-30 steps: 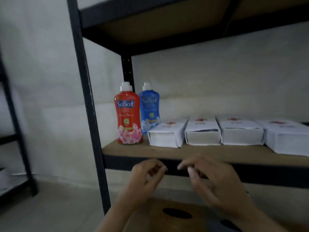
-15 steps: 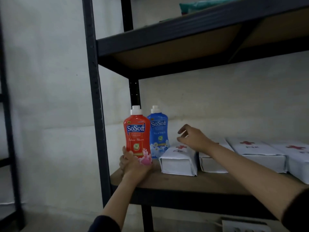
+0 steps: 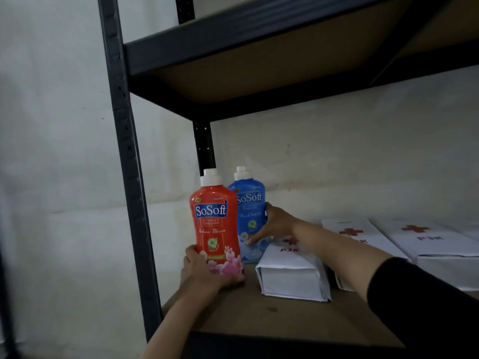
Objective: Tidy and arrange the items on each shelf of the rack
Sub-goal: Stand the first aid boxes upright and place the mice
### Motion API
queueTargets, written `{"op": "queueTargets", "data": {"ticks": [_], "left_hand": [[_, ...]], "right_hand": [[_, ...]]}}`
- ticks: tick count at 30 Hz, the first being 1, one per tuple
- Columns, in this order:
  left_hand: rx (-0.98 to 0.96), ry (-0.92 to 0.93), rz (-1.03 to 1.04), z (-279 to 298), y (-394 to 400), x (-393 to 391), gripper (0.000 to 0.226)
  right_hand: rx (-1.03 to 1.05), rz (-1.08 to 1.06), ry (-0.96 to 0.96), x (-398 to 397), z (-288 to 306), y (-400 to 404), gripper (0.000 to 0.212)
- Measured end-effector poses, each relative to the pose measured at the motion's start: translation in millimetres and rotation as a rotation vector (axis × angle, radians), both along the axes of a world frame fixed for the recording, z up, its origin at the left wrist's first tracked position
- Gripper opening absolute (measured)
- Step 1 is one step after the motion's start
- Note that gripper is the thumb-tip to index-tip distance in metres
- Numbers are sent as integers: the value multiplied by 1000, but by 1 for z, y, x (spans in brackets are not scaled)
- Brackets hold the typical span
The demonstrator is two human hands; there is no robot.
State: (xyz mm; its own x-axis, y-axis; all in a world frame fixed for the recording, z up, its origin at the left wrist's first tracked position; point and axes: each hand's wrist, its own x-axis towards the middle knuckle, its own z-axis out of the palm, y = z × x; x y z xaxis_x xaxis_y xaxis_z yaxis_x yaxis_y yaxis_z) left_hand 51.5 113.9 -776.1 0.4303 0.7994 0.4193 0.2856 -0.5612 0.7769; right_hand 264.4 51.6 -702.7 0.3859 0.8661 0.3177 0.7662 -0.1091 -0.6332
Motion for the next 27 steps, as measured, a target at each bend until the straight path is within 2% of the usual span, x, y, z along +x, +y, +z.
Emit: {"op": "queueTargets", "data": {"ticks": [5, 8, 12, 16, 20, 27], "left_hand": [[-29, 30, -24, 3, 9, 9, 115], [-40, 34, -41, 5, 13, 14, 118], [-16, 59, -47, 8, 17, 25, 106], [9, 82, -32, 10, 19, 37, 106], [18, 97, -14, 12, 17, 48, 106], [20, 115, 7, 13, 12, 56, 106]], "right_hand": [[43, -64, -87, -4, -3, 16, 98], [45, -77, -72, -5, -2, 26, 95], [59, -99, -24, -6, -6, 37, 89], [-101, -68, -5, 5, 2, 33, 87], [-210, -127, -24, 25, 4, 24, 72], [-192, -159, -52, 43, -2, 7, 55]]}}
